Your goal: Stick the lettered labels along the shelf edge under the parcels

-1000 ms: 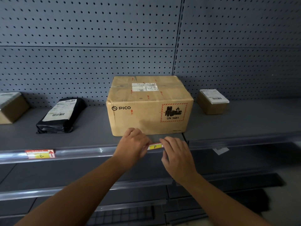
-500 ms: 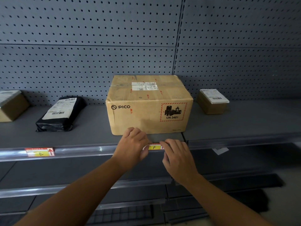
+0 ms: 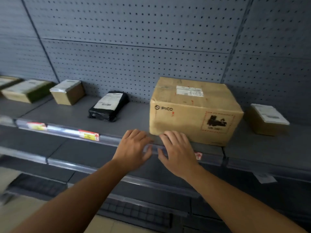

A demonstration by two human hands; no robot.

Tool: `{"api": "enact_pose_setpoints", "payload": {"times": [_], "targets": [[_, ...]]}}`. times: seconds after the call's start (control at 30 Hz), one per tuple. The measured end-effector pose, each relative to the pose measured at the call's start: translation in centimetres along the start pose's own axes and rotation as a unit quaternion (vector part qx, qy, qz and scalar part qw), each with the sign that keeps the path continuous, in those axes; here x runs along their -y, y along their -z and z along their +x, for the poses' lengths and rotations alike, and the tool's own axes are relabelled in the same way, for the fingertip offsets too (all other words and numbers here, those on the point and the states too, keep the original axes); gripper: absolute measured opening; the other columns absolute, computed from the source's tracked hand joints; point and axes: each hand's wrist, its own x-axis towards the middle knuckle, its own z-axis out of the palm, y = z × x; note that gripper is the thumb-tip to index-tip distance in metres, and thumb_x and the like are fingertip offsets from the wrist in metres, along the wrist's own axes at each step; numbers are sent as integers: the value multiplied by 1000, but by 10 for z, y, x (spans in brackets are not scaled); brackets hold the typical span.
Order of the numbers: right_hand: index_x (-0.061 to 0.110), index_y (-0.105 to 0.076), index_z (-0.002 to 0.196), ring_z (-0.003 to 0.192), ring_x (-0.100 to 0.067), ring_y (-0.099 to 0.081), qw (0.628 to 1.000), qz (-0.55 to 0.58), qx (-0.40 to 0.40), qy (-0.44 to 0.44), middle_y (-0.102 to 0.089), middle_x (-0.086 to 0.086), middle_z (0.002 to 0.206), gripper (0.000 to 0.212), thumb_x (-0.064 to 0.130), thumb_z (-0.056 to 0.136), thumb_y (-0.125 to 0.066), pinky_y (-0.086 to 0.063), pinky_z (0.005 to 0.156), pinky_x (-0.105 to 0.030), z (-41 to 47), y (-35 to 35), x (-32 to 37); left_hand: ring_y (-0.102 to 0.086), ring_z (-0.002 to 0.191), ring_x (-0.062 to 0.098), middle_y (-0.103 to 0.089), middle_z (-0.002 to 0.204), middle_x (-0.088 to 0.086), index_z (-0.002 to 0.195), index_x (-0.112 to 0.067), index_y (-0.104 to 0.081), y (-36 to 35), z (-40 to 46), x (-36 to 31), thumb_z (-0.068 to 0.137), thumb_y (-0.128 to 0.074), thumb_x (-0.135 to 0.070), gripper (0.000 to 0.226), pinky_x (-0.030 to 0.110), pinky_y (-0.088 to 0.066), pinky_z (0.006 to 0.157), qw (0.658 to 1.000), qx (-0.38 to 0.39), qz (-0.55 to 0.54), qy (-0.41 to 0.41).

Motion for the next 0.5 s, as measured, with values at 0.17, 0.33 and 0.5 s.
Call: {"api": "enact_pose_setpoints", "payload": {"times": [0.17,0.33,0.5], "targets": [[12,-59,118,104,-28,-54,989,67,4,130,-58,-5,113,38,39,93,-50,-43,90,-43,66,-32,99,-60,101,21,-67,102,-5,105,-26,-71,67,-87,61,85,-59,-40,28,38,-43,93,977,12,79,196],[11,-62,113,101,-30,-57,966,115,16,232,-61,-8,111,39,41,90,-52,-47,88,-46,92,-55,211,-62,94,20,-67,94,-7,97,-29,-72,133,-181,87,85,-53,-45,28,38,-45,87,902,-38,160,400],[12,-64,108,94,-30,-58,949,156,23,275,-63,-7,106,39,40,86,-47,-47,80,-44,102,-65,293,-64,94,20,-68,95,-9,96,-30,-71,177,-248,95,87,-52,-49,28,38,-46,86,838,-41,202,505]]}}
